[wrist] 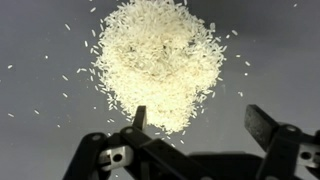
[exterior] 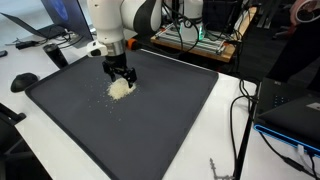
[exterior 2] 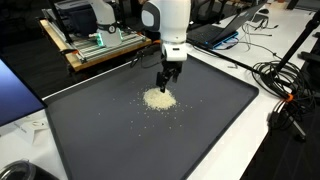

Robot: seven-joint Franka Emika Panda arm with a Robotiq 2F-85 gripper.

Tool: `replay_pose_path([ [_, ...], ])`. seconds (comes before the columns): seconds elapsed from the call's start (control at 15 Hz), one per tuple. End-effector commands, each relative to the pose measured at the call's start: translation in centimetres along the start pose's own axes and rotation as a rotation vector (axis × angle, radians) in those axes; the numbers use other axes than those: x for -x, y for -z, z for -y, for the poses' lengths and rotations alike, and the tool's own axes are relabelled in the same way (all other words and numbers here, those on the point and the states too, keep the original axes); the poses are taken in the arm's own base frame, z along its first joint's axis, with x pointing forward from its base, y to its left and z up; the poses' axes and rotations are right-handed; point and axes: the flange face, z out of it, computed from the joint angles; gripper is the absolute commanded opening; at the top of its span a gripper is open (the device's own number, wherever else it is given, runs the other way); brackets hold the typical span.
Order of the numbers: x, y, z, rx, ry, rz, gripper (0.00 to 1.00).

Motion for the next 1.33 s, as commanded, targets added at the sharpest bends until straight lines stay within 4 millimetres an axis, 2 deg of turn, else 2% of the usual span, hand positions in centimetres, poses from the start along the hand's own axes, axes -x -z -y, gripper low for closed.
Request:
replay_pose_path([
  [0.0, -1.4, -1.3, -1.1, 0.007, 0.011, -0.01, 1.0],
  [0.47, -2.9, -3.3, -2.3, 0.001, 0.029, -0.014, 1.0],
  [0.73, -2.9, -4.9, -3.2, -0.012, 0.034, -0.005, 1.0],
  [1.07, -2.9, -6.0, -4.4, -0.03, 0.044, 0.007, 1.0],
  [1.13, -2.9, -6.0, -4.5, -0.032, 0.051, 0.011, 0.92],
  [1.2, -3.0, -5.9, -4.5, -0.033, 0.054, 0.009, 0.72],
  [1.27, -3.0, -5.8, -4.5, -0.029, 0.061, 0.01, 0.66],
])
